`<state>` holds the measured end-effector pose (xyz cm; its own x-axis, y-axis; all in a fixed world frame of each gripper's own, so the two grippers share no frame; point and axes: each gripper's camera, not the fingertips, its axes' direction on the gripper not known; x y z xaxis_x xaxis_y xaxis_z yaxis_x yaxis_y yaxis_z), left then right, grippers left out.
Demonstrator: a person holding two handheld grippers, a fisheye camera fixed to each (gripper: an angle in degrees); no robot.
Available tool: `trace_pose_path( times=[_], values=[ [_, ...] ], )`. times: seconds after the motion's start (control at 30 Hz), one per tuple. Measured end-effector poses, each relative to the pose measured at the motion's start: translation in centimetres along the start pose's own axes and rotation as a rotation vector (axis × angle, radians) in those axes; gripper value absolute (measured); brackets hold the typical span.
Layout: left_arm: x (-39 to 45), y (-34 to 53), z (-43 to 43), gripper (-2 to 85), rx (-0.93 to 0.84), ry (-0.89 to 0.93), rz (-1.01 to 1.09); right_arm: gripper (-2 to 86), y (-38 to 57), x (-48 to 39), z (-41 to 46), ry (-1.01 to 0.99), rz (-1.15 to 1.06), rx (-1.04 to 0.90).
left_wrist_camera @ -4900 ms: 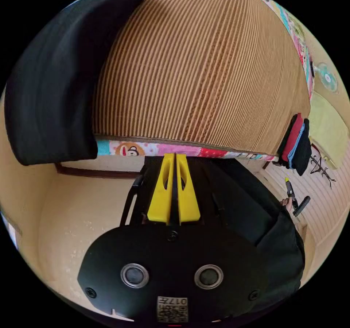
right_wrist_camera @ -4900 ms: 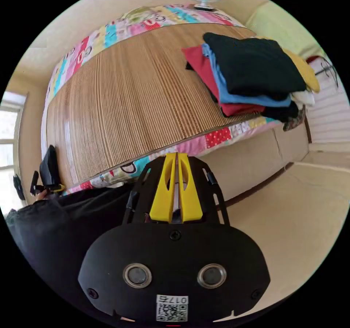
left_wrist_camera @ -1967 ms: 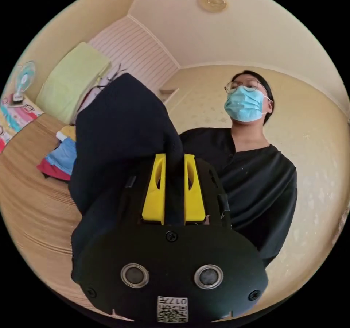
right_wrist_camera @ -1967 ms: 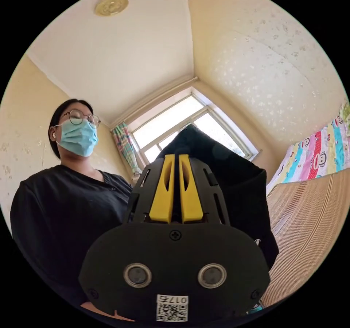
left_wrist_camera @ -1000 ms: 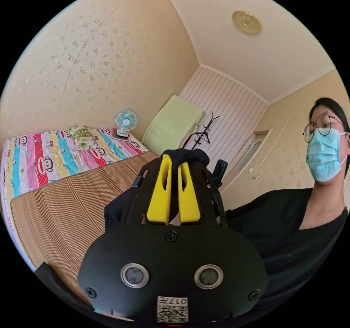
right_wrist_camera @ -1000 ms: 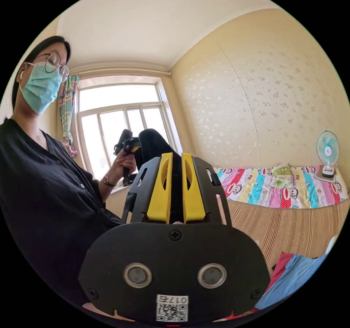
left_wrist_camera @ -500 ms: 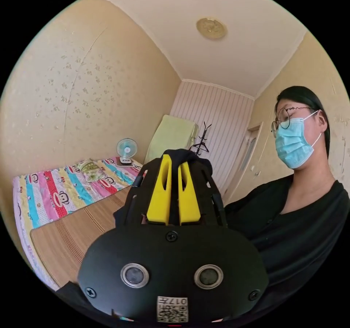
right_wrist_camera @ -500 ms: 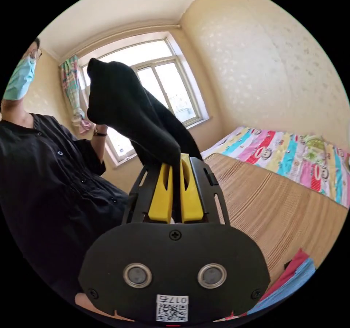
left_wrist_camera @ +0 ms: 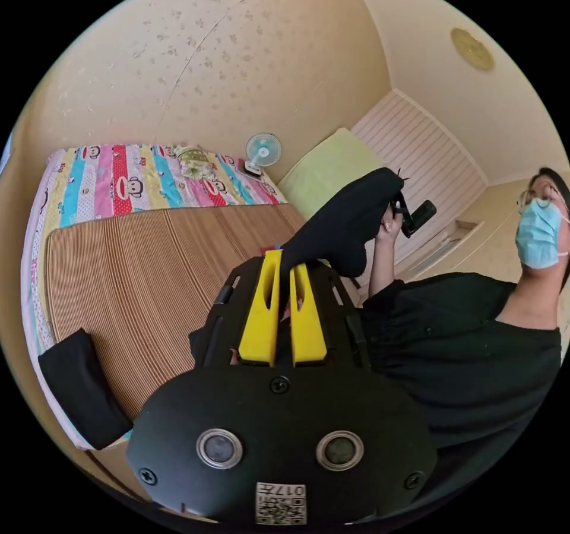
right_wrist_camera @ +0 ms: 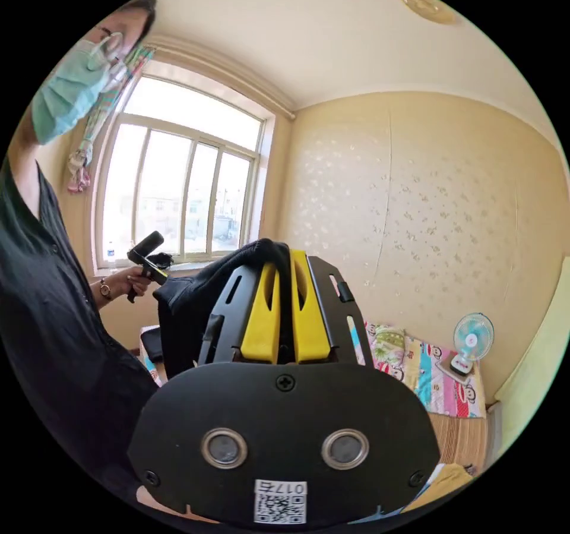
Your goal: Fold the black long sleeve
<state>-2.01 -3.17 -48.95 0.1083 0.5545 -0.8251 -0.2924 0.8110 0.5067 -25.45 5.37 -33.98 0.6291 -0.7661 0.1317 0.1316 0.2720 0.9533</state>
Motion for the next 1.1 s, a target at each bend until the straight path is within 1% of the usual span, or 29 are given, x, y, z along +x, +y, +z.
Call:
trace_pose_path(
  times=[0.07, 0.1, 0.13, 0.23, 0.33, 0.4, 0.43, 0.47, 0.5, 0.53, 0.57, 0.6, 0.63, 0.67, 0.7, 0.77, 0.8, 0.83, 0.87, 0.9, 0.93, 0.97, 1.0, 1.07, 1.1],
  values=[
    [3.1, -1.5, -3.0, -0.3, 0.052, 0.015, 0.131, 3.5, -2.0, -0.6, -4.2, 0.002, -0.055, 0.058],
    [5.1, -2.7, -4.9, -0.3, 0.094, -0.003, 0.202, 3.6, -2.6, -0.7, -5.0, 0.011, -0.060, 0.054],
    [6.0, -3.3, -5.8, -0.3, 0.112, -0.014, 0.224, 3.7, -3.7, -0.6, -6.1, 0.028, -0.052, 0.028],
    [8.3, -6.7, -8.8, -0.1, 0.152, -0.014, 0.189, 4.2, -5.9, 0.6, -6.5, 0.053, 0.034, -0.090],
    [8.2, -9.7, -10.4, 0.1, 0.192, -0.143, 0.207, 4.4, -6.2, 2.8, -3.4, 0.086, 0.114, -0.203],
    [4.7, -13.7, -9.8, 0.4, 0.126, -0.242, 0.157, 4.5, -5.8, 5.2, 0.4, 0.103, 0.164, -0.279],
    [3.2, -14.9, -9.3, 0.6, 0.104, -0.257, 0.134, 4.6, -5.4, 7.4, 3.9, 0.131, 0.183, -0.346],
    [-0.5, -17.6, -8.1, 0.9, 0.061, -0.283, 0.073, 4.9, -4.7, 9.8, 8.3, 0.160, 0.183, -0.427],
    [-5.0, -20.3, -6.4, 1.4, 0.018, -0.312, -0.007, 5.0, -4.2, 11.2, 10.7, 0.177, 0.185, -0.469],
    [-7.6, -21.6, -5.4, 1.9, 0.001, -0.326, -0.059, 5.6, -2.8, 14.1, 15.9, 0.218, 0.194, -0.551],
    [-13.4, -23.6, -3.5, 2.9, -0.022, -0.354, -0.178, 6.6, -0.7, 17.2, 21.1, 0.269, 0.233, -0.625],
    [-19.3, -24.4, -2.1, 4.9, -0.025, -0.399, -0.331, 7.4, 0.6, 18.6, 23.5, 0.301, 0.261, -0.662],
    [-22.0, -24.2, -1.7, 5.9, -0.029, -0.428, -0.411, 8.2, 3.7, 21.1, 27.6, 0.369, 0.334, -0.756],
    [-26.3, -23.1, -1.2, 6.1, -0.042, -0.485, -0.530, 8.2, 7.1, 22.9, 30.4, 0.412, 0.418, -0.865],
    [-29.6, -21.2, -0.9, 6.3, -0.067, -0.525, -0.605, 8.1, 8.9, 23.4, 31.4, 0.420, 0.452, -0.913],
    [-33.2, -17.4, -0.2, 6.5, -0.136, -0.548, -0.680, 7.7, 16.1, 23.5, 32.6, 0.384, 0.559, -1.011],
    [-34.7, -14.5, 0.6, 6.6, -0.177, -0.544, -0.696, 7.6, 18.0, 23.1, 32.6, 0.362, 0.586, -1.025],
    [-35.4, -13.0, 1.1, 6.6, -0.202, -0.540, -0.697, 7.6, 21.9, 22.0, 32.5, 0.286, 0.615, -1.061],
    [-36.7, -9.8, 2.5, 6.6, -0.272, -0.533, -0.701, 7.5, 26.2, 20.6, 32.6, 0.205, 0.633, -1.126],
    [-38.0, -6.6, 4.3, 6.6, -0.369, -0.532, -0.714, 7.4, 28.5, 19.9, 32.6, 0.176, 0.646, -1.176],
    [-38.6, -5.0, 5.2, 6.6, -0.421, -0.532, -0.724, 7.4, 33.0, 18.4, 32.5, 0.143, 0.670, -1.285],
    [-39.5, -1.8, 7.0, 6.7, -0.528, -0.531, -0.750, 7.4, 37.0, 16.8, 32.2, 0.122, 0.692, -1.384],
    [-40.1, 1.2, 8.6, 6.9, -0.615, -0.520, -0.768, 7.6, 38.7, 16.0, 32.0, 0.105, 0.696, -1.426],
    [-40.5, 4.6, 10.3, 7.1, -0.702, -0.498, -0.782, 8.2, 44.1, 13.1, 31.0, 0.050, 0.699, -1.563],
    [-40.7, 6.4, 11.1, 7.3, -0.743, -0.486, -0.790, 8.4, 45.0, 12.6, 30.8, 0.048, 0.691, -1.590]
  ],
)
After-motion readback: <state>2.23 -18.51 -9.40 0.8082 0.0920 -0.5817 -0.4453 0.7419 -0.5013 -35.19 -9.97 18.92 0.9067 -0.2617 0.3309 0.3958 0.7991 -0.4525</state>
